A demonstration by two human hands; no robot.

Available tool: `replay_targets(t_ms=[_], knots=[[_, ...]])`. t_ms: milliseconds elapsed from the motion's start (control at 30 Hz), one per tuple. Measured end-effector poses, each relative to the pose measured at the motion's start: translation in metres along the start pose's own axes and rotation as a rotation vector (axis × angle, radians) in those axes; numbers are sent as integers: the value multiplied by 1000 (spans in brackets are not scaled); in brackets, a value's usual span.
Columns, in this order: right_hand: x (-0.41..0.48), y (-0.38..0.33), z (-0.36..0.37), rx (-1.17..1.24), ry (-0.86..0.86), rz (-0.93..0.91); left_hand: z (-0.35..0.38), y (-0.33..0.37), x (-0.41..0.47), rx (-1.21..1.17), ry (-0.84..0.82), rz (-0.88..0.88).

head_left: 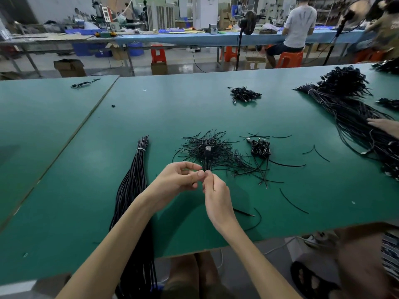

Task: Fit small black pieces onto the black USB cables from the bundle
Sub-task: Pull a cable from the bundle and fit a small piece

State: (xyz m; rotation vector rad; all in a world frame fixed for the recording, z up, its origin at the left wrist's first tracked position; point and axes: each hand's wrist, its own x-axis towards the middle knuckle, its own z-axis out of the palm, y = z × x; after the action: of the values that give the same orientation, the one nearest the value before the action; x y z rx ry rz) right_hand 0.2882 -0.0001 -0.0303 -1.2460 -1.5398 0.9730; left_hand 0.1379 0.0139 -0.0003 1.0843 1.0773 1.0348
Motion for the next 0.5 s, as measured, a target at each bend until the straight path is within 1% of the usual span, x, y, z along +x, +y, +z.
replay_targets(t_ms=[133,267,367,500], knots=[[-2,1,3,-128,-62,-21,-8,4,0,-39,-57,-96],[-2,2,3,-267,-131,-24,-13,4,-1,-52,-71,-113],[-2,3,3,-287,-157,-27,-13,3,-1,-95,-89,-102],[-3,2,1,-271,-177,-19,-12,3,-2,-99,-187,-90]])
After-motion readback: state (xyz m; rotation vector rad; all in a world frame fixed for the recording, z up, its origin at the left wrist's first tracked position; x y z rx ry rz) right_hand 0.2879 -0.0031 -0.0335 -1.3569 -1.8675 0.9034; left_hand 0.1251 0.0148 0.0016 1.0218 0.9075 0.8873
